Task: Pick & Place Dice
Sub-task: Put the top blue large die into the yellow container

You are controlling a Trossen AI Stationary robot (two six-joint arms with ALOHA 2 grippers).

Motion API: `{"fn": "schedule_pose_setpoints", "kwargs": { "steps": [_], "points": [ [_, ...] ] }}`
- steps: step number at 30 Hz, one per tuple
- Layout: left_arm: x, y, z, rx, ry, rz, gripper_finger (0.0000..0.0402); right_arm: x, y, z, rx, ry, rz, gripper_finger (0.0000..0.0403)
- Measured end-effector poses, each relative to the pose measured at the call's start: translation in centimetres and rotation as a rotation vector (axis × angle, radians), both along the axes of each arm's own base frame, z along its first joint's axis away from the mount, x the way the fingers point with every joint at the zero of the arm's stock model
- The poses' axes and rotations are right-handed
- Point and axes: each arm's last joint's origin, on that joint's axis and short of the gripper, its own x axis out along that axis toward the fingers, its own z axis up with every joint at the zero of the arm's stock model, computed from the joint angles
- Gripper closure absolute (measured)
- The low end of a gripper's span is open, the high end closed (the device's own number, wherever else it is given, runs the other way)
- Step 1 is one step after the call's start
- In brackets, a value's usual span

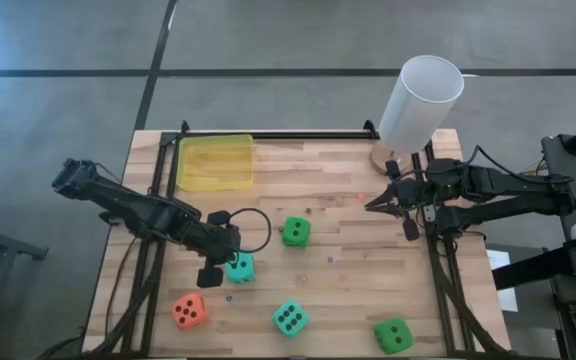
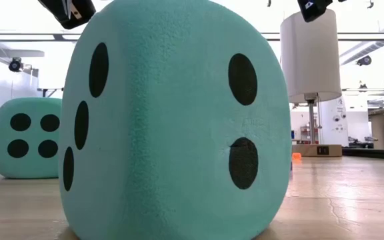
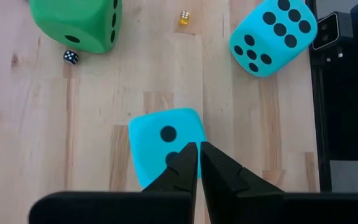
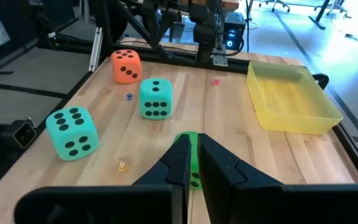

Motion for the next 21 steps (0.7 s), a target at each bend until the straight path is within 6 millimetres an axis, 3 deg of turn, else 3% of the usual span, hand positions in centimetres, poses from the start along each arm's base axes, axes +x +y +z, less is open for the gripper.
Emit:
{"fn": "schedule_pose_setpoints", "kwargs": {
  "steps": [11, 21],
  "points": [
    [0.10, 0.03, 0.00, 0.014, -0.013, 0.014, 0.0375, 0.00, 0.00, 0.00, 0.009, 0.001, -0.004, 0.0374],
    [0.40, -0.02, -0.41, -0.038, 0.019, 0.181, 0.0375, 0.00, 0.00, 0.01, 0.010, 0.000, -0.005, 0.0374]
  ]
}}
